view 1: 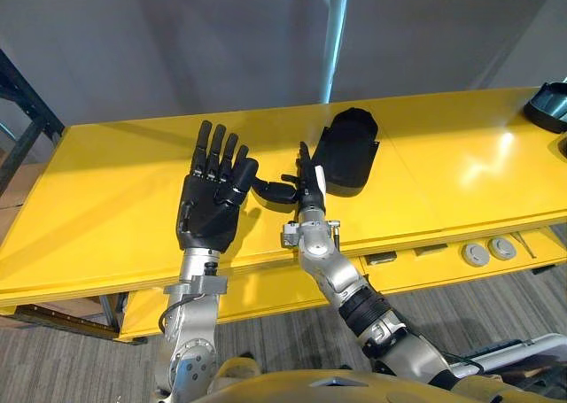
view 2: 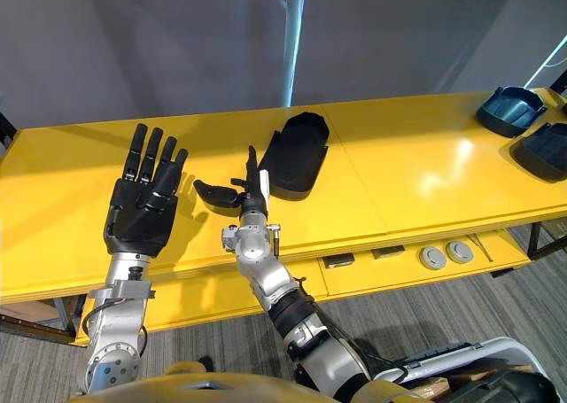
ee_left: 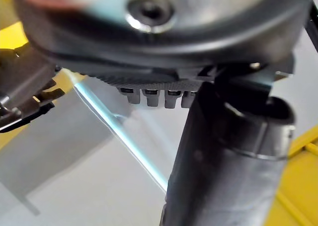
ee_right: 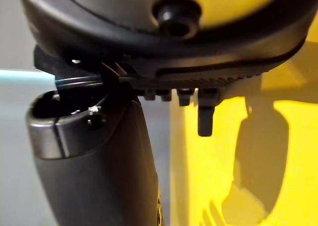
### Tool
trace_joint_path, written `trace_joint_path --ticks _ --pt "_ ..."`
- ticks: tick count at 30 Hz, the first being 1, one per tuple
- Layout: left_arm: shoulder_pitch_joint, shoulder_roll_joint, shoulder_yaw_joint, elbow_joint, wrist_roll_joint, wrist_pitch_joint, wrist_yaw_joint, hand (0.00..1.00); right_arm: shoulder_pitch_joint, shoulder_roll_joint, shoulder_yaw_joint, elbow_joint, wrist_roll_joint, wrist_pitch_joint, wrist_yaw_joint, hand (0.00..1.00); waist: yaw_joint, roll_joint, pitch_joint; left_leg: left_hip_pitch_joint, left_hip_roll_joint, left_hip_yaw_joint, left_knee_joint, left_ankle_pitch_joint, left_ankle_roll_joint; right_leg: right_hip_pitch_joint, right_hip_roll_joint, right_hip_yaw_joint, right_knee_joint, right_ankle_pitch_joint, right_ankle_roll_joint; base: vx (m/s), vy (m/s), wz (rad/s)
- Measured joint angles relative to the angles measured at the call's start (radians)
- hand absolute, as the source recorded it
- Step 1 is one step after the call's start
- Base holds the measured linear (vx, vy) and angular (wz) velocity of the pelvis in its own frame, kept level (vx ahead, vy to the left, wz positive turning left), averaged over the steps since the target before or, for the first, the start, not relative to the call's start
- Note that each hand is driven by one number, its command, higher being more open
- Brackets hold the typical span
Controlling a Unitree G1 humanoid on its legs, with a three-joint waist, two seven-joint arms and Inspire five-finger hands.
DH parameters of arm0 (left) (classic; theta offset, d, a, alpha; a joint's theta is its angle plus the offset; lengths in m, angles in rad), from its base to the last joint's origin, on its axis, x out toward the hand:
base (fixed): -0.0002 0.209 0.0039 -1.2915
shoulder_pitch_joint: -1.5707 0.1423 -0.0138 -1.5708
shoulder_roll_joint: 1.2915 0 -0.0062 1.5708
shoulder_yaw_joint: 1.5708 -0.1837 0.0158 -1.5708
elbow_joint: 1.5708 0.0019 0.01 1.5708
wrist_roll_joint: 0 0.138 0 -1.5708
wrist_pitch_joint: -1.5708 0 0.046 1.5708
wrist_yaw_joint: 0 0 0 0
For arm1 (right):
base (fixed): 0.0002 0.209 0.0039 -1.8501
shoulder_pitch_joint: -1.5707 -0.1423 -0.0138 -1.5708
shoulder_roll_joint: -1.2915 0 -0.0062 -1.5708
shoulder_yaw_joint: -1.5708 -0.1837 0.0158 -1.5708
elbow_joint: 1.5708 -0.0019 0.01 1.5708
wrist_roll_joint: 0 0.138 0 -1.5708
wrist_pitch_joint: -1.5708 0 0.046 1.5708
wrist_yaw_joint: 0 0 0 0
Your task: Walk over and take three plastic housings, then place them on the shelf
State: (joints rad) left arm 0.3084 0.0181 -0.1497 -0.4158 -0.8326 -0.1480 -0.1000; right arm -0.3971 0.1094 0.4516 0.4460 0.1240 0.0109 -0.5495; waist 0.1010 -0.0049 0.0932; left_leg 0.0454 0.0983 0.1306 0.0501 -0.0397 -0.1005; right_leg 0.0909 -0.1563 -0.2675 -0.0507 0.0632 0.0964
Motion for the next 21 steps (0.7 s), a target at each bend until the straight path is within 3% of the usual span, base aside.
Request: trace_joint_path --ticks 12,21 --pt "0.002 0.002 -0.039 0.025 0.000 0.021 -0.001 1.00 0.172 -0.053 -0.073 -0.181 0.000 -0.009 0.034 1.00 -0.011 -0.002 -0.003 0.019 0.000 0.025 -0.015 0.000 0.000 -0.003 0.000 0.021 -0.001 0.000 0.001 0.00 0.008 -0.05" --pt "0.001 0.020 -0.041 0.044 -0.004 0.044 -0.001 1.00 0.303 -0.060 -0.168 -0.290 -0.001 -0.019 0.085 1.00 -0.055 -0.012 -0.029 0.034 0.000 0.059 -0.038 0.002 0.001 -0.018 0.002 0.053 -0.002 0.004 0.007 0.00 0.013 -0.11"
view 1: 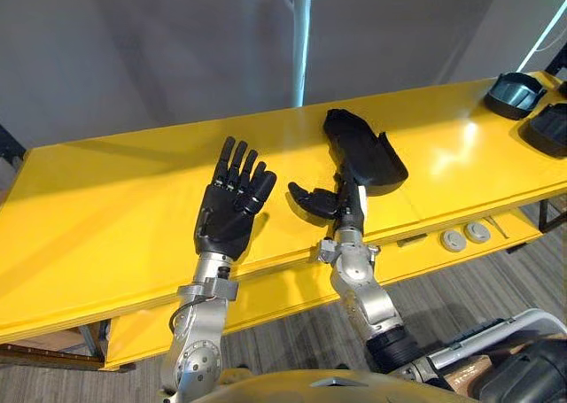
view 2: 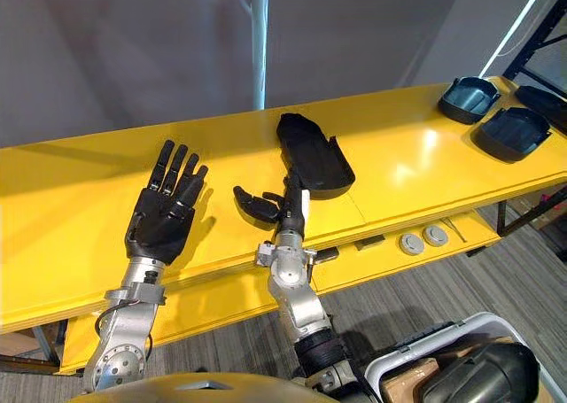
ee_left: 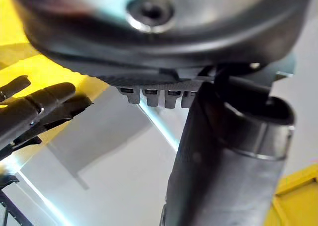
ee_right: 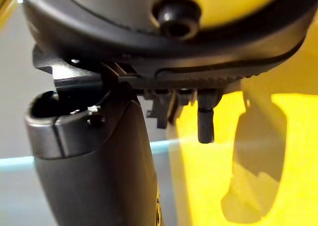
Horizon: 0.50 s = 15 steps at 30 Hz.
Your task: Walk over and take three plastic housings, then place them on the shelf
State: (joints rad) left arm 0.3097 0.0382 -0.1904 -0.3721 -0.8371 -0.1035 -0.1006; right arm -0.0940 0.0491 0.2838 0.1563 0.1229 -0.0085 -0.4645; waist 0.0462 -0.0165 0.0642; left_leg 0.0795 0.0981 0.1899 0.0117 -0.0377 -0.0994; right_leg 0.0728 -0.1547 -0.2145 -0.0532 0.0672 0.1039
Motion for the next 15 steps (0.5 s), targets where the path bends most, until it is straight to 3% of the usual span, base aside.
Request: trace_joint_path --ticks 3,7,10,12,15 --pt "0.000 0.000 0.000 0.000 0.001 0.001 0.000 1.00 0.023 -0.007 -0.006 -0.008 0.003 -0.025 0.055 1.00 -0.009 -0.001 -0.001 0.000 0.000 0.001 0.000 0.000 0.000 0.000 0.000 0.000 0.000 0.000 0.000 0.00 0.000 0.00" --pt "-0.002 0.003 0.012 0.000 0.002 0.016 0.000 1.00 0.056 -0.031 -0.010 -0.020 0.038 -0.097 0.201 1.00 -0.021 -0.001 -0.001 0.001 0.001 0.000 0.000 0.000 0.000 0.001 0.000 0.001 0.000 0.002 0.003 0.00 0.000 0.00" --pt "-0.004 0.018 0.020 -0.001 0.003 0.033 -0.006 1.00 0.091 -0.094 -0.023 -0.120 0.101 -0.132 0.316 1.00 -0.018 -0.001 -0.001 0.002 0.001 -0.001 0.000 0.000 0.000 0.004 -0.001 0.000 0.000 0.003 0.004 0.00 0.000 0.00" --pt "-0.003 0.020 0.054 -0.001 0.003 0.048 -0.013 1.00 0.090 -0.144 -0.068 -0.223 0.154 -0.190 0.409 1.00 -0.020 -0.001 -0.001 0.006 0.001 -0.002 0.000 0.000 0.001 0.008 -0.001 0.000 0.000 0.004 0.005 0.00 0.000 0.00" --pt "-0.003 0.021 0.082 -0.004 0.006 0.064 -0.014 1.00 0.079 -0.183 -0.142 -0.327 0.218 -0.247 0.466 1.00 -0.020 -0.001 -0.001 0.016 0.002 -0.003 -0.004 0.000 0.001 0.017 -0.001 -0.001 0.000 0.004 0.005 -0.01 0.002 0.00"
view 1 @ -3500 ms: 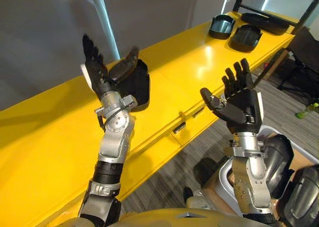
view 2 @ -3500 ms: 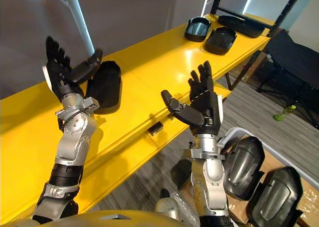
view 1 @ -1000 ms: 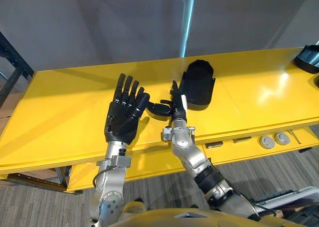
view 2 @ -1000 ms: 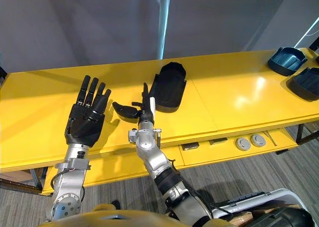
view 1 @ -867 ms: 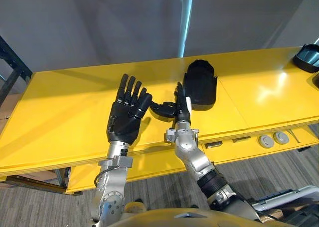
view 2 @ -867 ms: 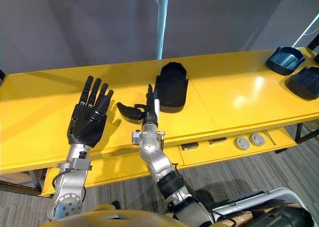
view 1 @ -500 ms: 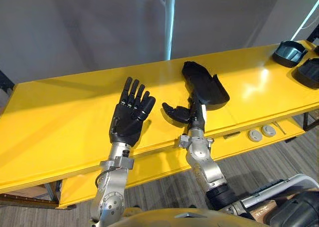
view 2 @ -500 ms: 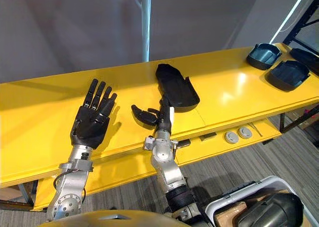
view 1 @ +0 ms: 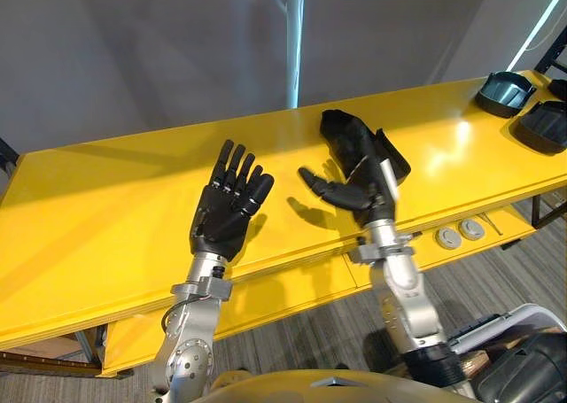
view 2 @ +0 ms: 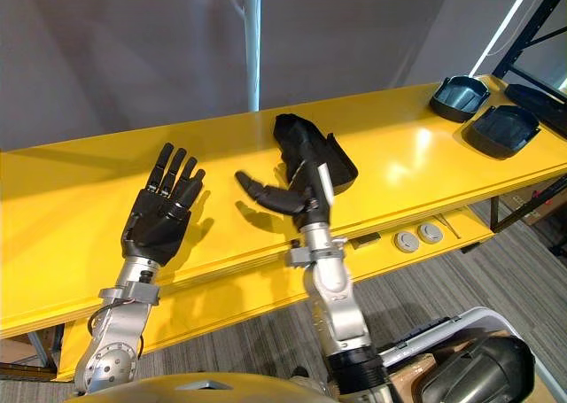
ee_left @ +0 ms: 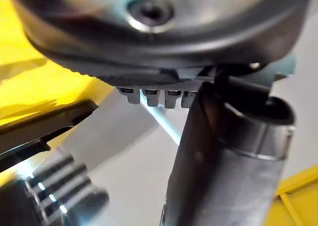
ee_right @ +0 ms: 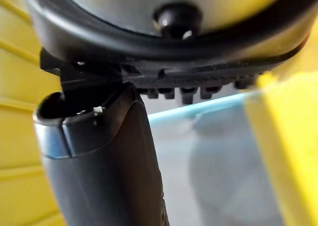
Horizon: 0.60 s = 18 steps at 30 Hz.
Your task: Walk over and take three plastic housings, then place them on the shelf
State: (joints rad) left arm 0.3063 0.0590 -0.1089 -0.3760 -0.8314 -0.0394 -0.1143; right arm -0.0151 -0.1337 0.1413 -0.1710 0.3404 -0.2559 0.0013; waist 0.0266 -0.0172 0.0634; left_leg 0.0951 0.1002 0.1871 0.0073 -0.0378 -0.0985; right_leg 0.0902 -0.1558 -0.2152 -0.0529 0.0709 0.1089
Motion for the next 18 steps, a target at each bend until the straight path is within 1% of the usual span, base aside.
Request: trace_joint_path --ticks 2,3,4,5,6,7,8,9,10,12,13,14,15,17,18 --pt "0.000 0.017 0.008 -0.010 0.000 0.003 -0.001 1.00 -0.014 -0.026 -0.085 -0.082 -0.002 -0.045 0.009 1.00 -0.002 -0.001 -0.001 0.001 -0.001 -0.001 -0.014 0.002 0.002 -0.001 -0.001 -0.002 0.000 0.000 0.000 -0.04 0.005 0.02" --pt "0.000 0.021 0.008 -0.015 0.001 0.005 -0.001 1.00 -0.020 -0.033 -0.103 -0.095 -0.009 -0.050 0.007 1.00 -0.003 -0.001 -0.001 0.002 -0.002 -0.001 -0.017 0.002 0.003 -0.001 -0.002 -0.002 0.000 0.000 0.000 -0.03 0.008 0.02" --pt "0.000 0.024 0.008 -0.023 0.003 0.009 -0.001 1.00 -0.030 -0.046 -0.123 -0.110 -0.026 -0.051 -0.016 1.00 -0.003 -0.001 -0.001 0.003 -0.002 -0.001 -0.022 0.004 0.002 -0.002 -0.002 -0.003 0.000 0.000 0.000 0.00 0.000 0.00" --pt "-0.003 0.034 0.008 -0.030 0.006 0.018 -0.001 1.00 -0.044 -0.070 -0.149 -0.114 -0.078 -0.050 -0.060 1.00 -0.005 -0.001 -0.001 0.014 -0.003 0.000 -0.034 0.015 -0.004 -0.002 -0.001 -0.003 0.000 0.000 0.001 0.00 0.000 0.00" --pt "-0.005 0.037 0.008 -0.030 0.007 0.020 -0.001 1.00 -0.046 -0.078 -0.160 -0.114 -0.101 -0.045 -0.075 1.00 -0.005 -0.001 -0.001 0.016 -0.003 0.000 -0.038 0.019 -0.002 -0.001 -0.001 -0.004 0.000 0.000 0.001 0.00 0.000 0.00" --pt "-0.005 0.039 0.004 -0.030 0.007 0.023 0.000 1.00 -0.052 -0.099 -0.175 -0.114 -0.140 -0.021 -0.106 1.00 -0.006 -0.001 -0.002 0.017 -0.003 -0.001 -0.047 0.025 -0.002 -0.002 -0.001 -0.005 0.000 0.000 0.001 0.00 0.000 0.00" --pt "-0.005 0.038 0.004 -0.030 0.007 0.025 0.001 1.00 -0.061 -0.114 -0.184 -0.112 -0.168 0.016 -0.122 1.00 -0.009 -0.001 -0.002 0.016 -0.003 -0.002 -0.049 0.030 0.002 -0.003 -0.001 -0.008 0.000 0.000 0.001 -0.02 0.000 0.05" --pt "-0.007 0.040 0.004 -0.030 0.007 0.027 0.003 1.00 -0.083 -0.144 -0.195 -0.094 -0.201 0.091 -0.135 1.00 -0.010 -0.001 -0.002 0.017 -0.003 -0.005 -0.049 0.031 0.002 -0.003 -0.001 -0.011 0.000 0.000 0.001 -0.01 0.000 0.05" --pt "-0.007 0.041 0.004 -0.030 0.007 0.027 0.004 1.00 -0.088 -0.150 -0.195 -0.087 -0.208 0.103 -0.138 1.00 -0.009 -0.001 -0.002 0.016 -0.003 -0.005 -0.049 0.032 0.002 -0.002 -0.001 -0.011 0.000 0.000 0.001 -0.01 -0.001 0.07" --pt "-0.021 0.049 0.003 -0.030 0.007 0.027 0.018 1.00 -0.115 -0.185 -0.196 -0.027 -0.220 0.203 -0.137 1.00 -0.006 -0.001 -0.002 0.014 -0.004 -0.018 -0.053 0.038 0.002 0.000 -0.001 -0.023 0.000 0.000 0.001 -0.01 -0.004 0.13" --pt "-0.025 0.054 0.003 -0.030 0.007 0.027 0.021 1.00 -0.122 -0.189 -0.196 -0.014 -0.228 0.236 -0.135 1.00 -0.005 -0.001 -0.002 0.014 -0.004 -0.022 -0.056 0.040 0.001 0.001 -0.001 -0.027 0.000 0.000 0.001 -0.01 -0.006 0.17" --pt "-0.030 0.062 0.003 -0.030 0.007 0.027 0.022 1.00 -0.135 -0.193 -0.192 0.018 -0.259 0.291 -0.132 1.00 -0.002 -0.001 -0.002 0.014 -0.004 -0.027 -0.065 0.047 0.002 0.001 0.000 -0.033 0.000 0.000 0.001 -0.01 -0.006 0.15" --pt "-0.029 0.066 0.003 -0.030 0.007 0.027 0.026 1.00 -0.151 -0.200 -0.186 0.059 -0.258 0.335 -0.123 1.00 0.000 -0.001 -0.002 0.012 -0.005 -0.032 -0.066 0.049 0.002 0.001 -0.001 -0.038 0.000 0.000 0.001 -0.02 -0.004 0.13" --pt "-0.028 0.066 0.003 -0.030 0.007 0.027 0.032 1.00 -0.174 -0.221 -0.165 0.128 -0.259 0.380 -0.114 1.00 0.005 -0.001 -0.002 0.011 -0.006 -0.038 -0.066 0.050 0.003 0.004 -0.003 -0.044 0.000 0.000 0.001 -0.02 0.001 0.09" --pt "-0.028 0.066 0.004 -0.030 0.007 0.027 0.036 1.00 -0.182 -0.226 -0.158 0.151 -0.258 0.389 -0.112 1.00 0.005 -0.001 -0.002 0.011 -0.006 -0.042 -0.066 0.051 0.003 0.006 -0.003 -0.048 0.000 0.000 0.002 -0.02 0.001 0.15"
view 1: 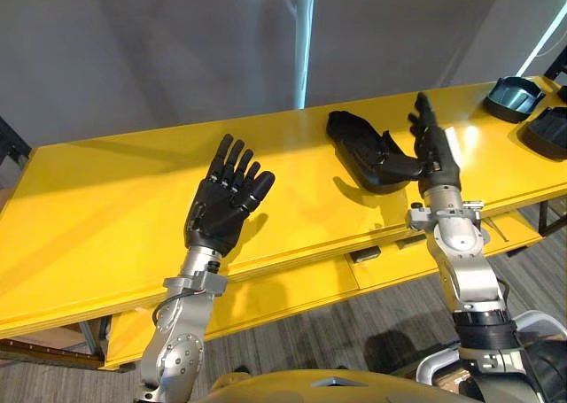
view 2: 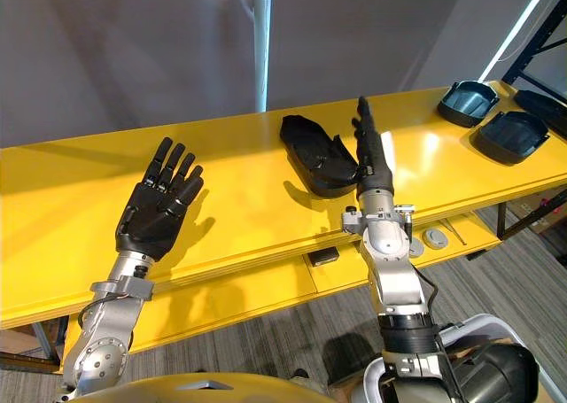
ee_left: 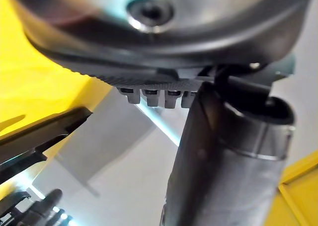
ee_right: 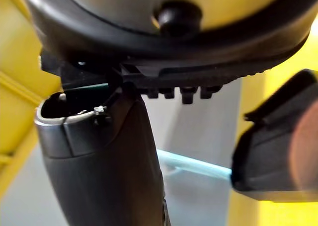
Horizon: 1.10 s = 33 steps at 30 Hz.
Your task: Walk over and take three plastic housings, then place them on the shelf
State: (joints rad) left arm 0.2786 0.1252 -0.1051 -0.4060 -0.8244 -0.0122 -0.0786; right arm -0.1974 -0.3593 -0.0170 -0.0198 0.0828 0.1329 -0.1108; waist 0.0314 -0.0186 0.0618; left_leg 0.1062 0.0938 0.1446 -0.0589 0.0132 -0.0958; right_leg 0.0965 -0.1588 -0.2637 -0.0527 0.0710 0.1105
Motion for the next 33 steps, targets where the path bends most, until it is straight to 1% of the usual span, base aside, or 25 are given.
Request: trace_joint_path --ticks 3,5,7,9,15,19,22,26,29,33 --pt "0.001 0.000 0.000 0.003 0.000 0.000 0.007 1.00 -0.030 0.000 0.015 0.068 0.003 0.036 0.017 1.00 0.007 0.000 0.000 -0.001 0.000 -0.013 0.000 0.003 0.000 0.007 0.000 -0.013 0.000 -0.001 0.001 -0.02 -0.002 0.13" --pt "0.006 0.000 0.003 0.004 -0.001 0.000 0.007 1.00 -0.054 0.000 0.026 0.099 0.003 0.042 0.022 1.00 0.018 0.000 0.000 -0.002 -0.001 -0.017 0.000 0.005 0.000 0.009 -0.001 -0.017 0.000 -0.001 0.001 -0.03 0.000 0.05" --pt "0.006 0.000 0.003 0.006 -0.001 0.000 0.007 1.00 -0.078 0.000 0.033 0.120 0.003 0.051 0.022 1.00 0.019 0.000 0.000 -0.008 -0.003 -0.026 0.000 0.009 0.002 0.009 -0.003 -0.027 0.000 -0.001 0.001 -0.04 0.000 0.13" --pt "0.006 0.000 0.002 0.006 -0.001 0.000 0.007 1.00 -0.100 0.000 0.039 0.145 0.003 0.052 0.024 1.00 0.019 0.000 0.001 -0.009 -0.005 -0.033 -0.007 0.016 0.003 0.009 -0.005 -0.035 0.000 -0.001 0.001 -0.04 0.000 0.14" --pt "0.006 0.000 0.010 0.009 -0.001 -0.001 0.007 1.00 -0.167 0.001 0.078 0.222 0.004 0.052 0.086 1.00 0.023 -0.004 0.004 -0.005 -0.015 -0.036 -0.019 0.026 0.007 0.009 -0.013 -0.038 0.000 0.002 0.006 -0.01 0.002 0.02" --pt "0.006 0.000 0.013 0.013 -0.001 -0.002 0.007 1.00 -0.227 0.001 0.097 0.283 0.005 0.052 0.107 1.00 0.026 -0.010 0.026 0.005 -0.014 -0.034 -0.023 0.027 0.007 0.015 -0.013 -0.036 0.001 0.002 0.006 -0.03 -0.001 -0.03" --pt "0.005 0.000 0.013 0.025 -0.001 -0.002 0.009 1.00 -0.273 0.001 0.112 0.357 0.023 0.056 0.127 1.00 0.032 -0.010 0.027 0.005 -0.015 -0.034 -0.024 0.028 0.008 0.014 -0.013 -0.036 0.001 0.002 0.006 0.00 0.000 0.00" --pt "0.005 0.000 0.015 0.026 -0.001 -0.002 0.014 1.00 -0.312 0.000 0.125 0.432 0.124 0.057 0.133 1.00 0.049 -0.010 0.035 0.005 -0.015 -0.037 -0.024 0.028 0.008 0.016 -0.013 -0.039 0.001 0.002 0.006 0.00 -0.001 0.02" --pt "0.004 0.000 0.027 0.026 -0.001 -0.002 0.016 1.00 -0.356 0.000 0.130 0.468 0.130 0.056 0.145 1.00 0.049 -0.011 0.054 0.007 -0.016 -0.041 -0.023 0.028 0.009 0.021 -0.015 -0.043 0.001 0.002 0.006 -0.03 0.000 0.04" --pt "0.004 -0.001 0.030 0.041 -0.001 -0.003 0.017 1.00 -0.377 0.000 0.130 0.493 0.131 0.056 0.155 1.00 0.052 -0.010 0.057 0.006 -0.016 -0.046 -0.023 0.029 0.009 0.024 -0.015 -0.049 0.001 0.002 0.007 -0.02 -0.001 0.04"
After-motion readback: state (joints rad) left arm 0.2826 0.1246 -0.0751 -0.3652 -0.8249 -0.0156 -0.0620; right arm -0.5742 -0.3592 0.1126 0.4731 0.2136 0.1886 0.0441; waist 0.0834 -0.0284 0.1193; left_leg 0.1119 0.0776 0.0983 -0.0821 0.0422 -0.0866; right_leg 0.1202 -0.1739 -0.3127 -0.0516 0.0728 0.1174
